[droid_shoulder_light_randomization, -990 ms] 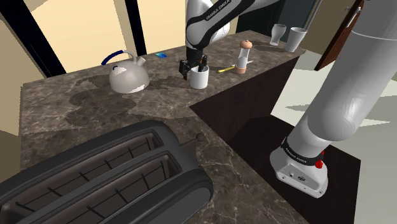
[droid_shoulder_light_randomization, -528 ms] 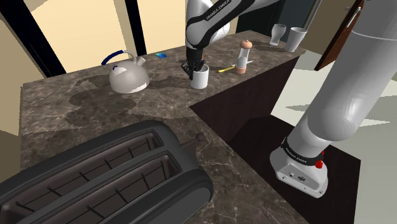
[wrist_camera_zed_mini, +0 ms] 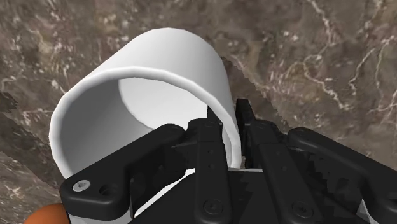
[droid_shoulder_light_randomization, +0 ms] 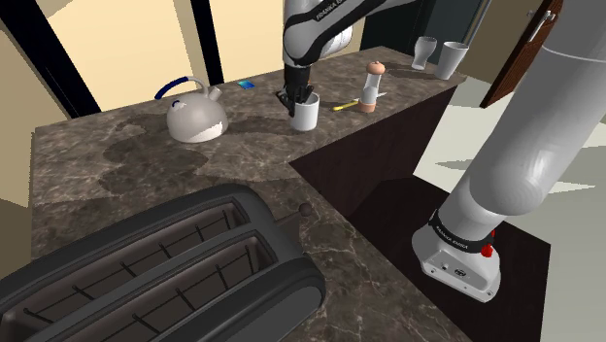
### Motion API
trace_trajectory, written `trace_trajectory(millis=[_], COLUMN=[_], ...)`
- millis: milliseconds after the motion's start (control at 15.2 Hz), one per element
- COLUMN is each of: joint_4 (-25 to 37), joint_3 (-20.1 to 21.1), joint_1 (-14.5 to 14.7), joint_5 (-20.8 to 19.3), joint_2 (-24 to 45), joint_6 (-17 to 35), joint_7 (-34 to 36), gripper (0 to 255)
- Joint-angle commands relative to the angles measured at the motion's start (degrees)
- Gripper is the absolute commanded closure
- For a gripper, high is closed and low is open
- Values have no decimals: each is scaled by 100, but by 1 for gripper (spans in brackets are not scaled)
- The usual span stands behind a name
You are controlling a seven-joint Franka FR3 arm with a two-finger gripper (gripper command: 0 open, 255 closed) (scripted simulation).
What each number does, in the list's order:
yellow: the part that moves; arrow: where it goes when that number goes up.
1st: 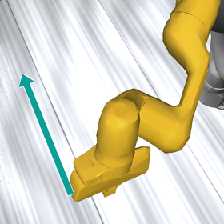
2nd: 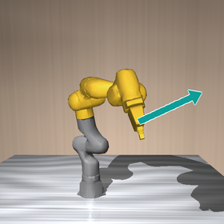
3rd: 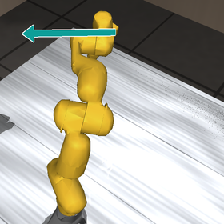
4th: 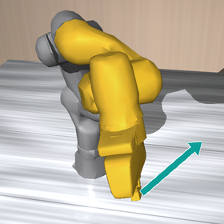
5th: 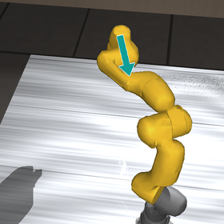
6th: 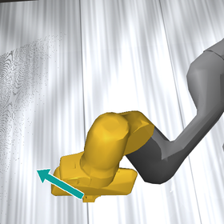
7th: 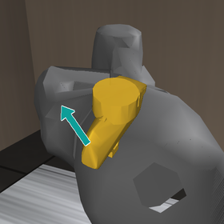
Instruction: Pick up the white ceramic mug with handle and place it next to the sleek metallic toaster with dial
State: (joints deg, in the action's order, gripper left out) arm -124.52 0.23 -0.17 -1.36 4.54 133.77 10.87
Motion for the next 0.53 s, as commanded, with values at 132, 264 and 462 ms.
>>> trace_trajectory(millis=[132,264,462], joint_4=[125,199,321], joint_3=[1,1,2], joint_1=[1,1,1], joint_5=[6,9,14], joint_2=[-174,-248,-349], joint_6=[-298,-446,-669], joint_7=[-7,-11,-17], gripper=[255,255,255])
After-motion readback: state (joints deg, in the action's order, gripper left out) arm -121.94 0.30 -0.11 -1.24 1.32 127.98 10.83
